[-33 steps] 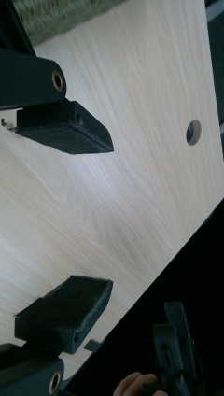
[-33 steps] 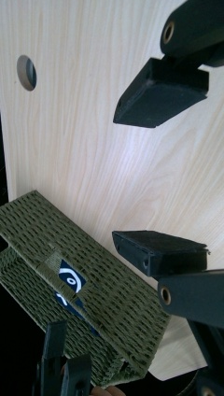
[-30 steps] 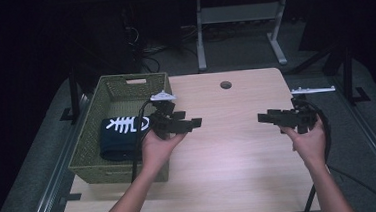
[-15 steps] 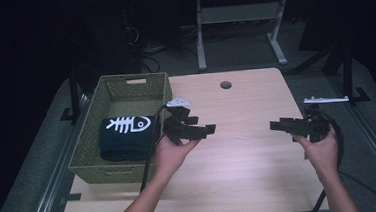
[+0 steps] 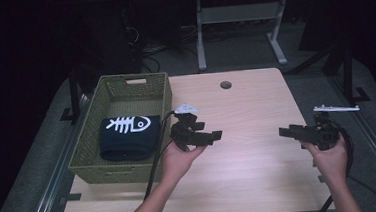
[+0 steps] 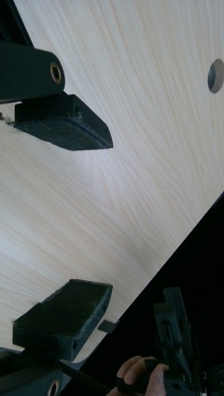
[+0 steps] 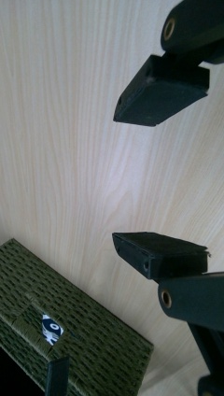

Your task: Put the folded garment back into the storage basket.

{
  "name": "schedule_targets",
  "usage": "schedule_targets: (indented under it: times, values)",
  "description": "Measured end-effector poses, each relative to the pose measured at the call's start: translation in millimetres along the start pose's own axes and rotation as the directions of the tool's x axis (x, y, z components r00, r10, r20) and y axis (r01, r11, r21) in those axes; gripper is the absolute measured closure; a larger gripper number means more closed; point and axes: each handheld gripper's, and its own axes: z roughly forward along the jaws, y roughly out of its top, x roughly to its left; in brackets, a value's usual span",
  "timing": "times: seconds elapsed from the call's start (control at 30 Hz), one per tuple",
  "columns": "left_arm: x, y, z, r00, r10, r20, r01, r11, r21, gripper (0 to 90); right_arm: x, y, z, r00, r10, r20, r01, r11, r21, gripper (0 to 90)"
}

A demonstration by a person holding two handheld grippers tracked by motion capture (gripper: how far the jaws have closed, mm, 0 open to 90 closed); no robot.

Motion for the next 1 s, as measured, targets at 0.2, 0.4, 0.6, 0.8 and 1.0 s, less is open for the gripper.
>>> schedule_targets:
  times: [0.2, 0.4, 0.6, 0.8, 1.0]
  values:
    - [-4.1, -10.1, 10.0, 0.9997, -0.004, 0.025, 0.003, 0.9998, 0.022, 24.0, -7.7, -11.7, -2.5, 0.9996, 0.006, 0.027, -0.006, 1.000, 0.008, 34.3]
    - [-5.2, -21.1, 18.0, 0.9992, 0.000, 0.040, -0.001, 0.9993, 0.037, 24.1, -13.5, -20.4, -5.5, 0.9990, 0.013, 0.042, -0.014, 1.000, 0.008, 34.0]
    - [-7.5, -33.4, 22.1, 0.9988, 0.015, 0.047, -0.017, 0.9991, 0.040, 24.9, -17.4, -30.2, -8.7, 0.9976, 0.015, 0.068, -0.016, 1.000, 0.007, 33.4]
    - [-8.7, -47.1, 24.5, 0.9975, 0.014, 0.069, -0.017, 0.9989, 0.044, 24.6, -19.5, -40.2, -7.8, 0.9963, 0.015, 0.084, -0.015, 1.000, 0.001, 33.0]
    - [-13.4, -63.7, 18.4, 0.9961, 0.047, 0.074, -0.050, 0.9980, 0.037, 24.5, -13.7, -55.5, -8.1, 0.9942, -0.010, 0.107, 0.009, 1.000, 0.006, 32.1]
